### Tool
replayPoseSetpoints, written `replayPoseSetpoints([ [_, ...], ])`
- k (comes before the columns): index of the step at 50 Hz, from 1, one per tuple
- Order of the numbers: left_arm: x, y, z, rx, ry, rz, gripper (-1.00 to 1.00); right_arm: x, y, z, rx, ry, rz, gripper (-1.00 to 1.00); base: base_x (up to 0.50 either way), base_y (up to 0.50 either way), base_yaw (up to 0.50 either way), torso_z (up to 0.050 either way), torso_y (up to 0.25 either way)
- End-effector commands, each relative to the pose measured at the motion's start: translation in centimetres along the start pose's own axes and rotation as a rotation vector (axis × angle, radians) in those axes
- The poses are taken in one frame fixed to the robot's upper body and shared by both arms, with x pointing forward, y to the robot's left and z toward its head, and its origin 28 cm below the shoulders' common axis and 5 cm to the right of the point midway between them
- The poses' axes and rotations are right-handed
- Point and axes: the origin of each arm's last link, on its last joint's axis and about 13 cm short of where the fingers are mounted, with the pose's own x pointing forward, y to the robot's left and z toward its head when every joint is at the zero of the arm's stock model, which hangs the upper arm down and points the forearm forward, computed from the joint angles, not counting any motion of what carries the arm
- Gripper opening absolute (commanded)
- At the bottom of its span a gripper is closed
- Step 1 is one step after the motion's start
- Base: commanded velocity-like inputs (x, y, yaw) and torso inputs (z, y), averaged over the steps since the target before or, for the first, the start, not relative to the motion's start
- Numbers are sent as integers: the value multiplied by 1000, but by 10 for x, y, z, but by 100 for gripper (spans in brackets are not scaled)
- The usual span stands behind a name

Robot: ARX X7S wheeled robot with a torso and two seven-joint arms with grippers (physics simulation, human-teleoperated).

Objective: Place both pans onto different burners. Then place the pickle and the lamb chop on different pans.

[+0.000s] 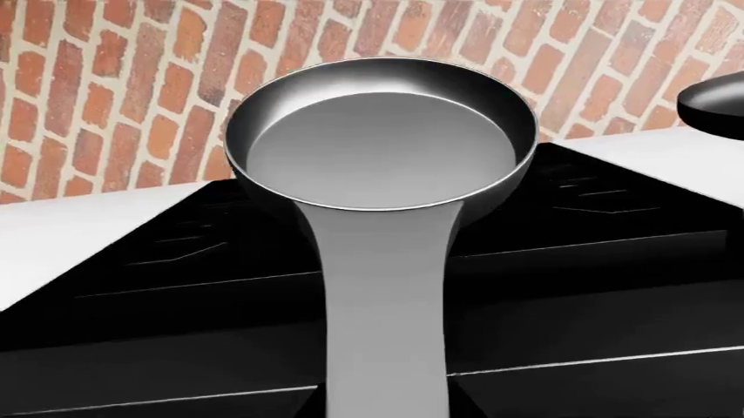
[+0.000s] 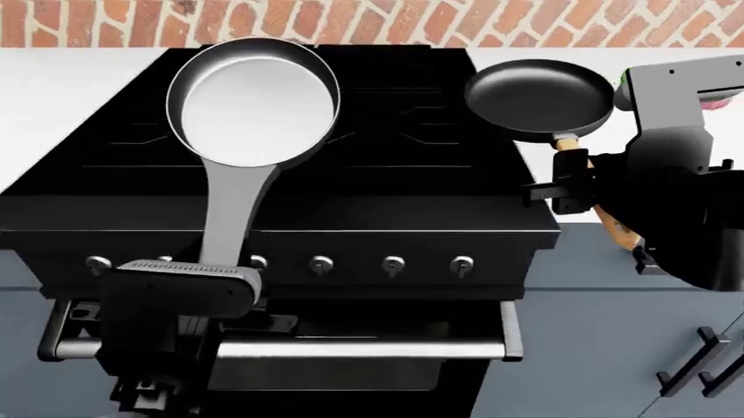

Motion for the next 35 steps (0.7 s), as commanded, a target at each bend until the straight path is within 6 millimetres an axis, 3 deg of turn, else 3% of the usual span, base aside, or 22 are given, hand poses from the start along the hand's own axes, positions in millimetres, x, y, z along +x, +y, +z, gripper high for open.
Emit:
replayPoseSetpoints([
  [1, 12, 6, 14, -25, -85, 43, -100, 2, -3, 6, 39, -69, -65, -100, 0, 293, 0, 0, 11],
  [35, 12, 4, 11, -25, -82, 26, -100, 1, -6, 4, 42, -71, -77, -100, 98, 234, 0, 2, 4],
])
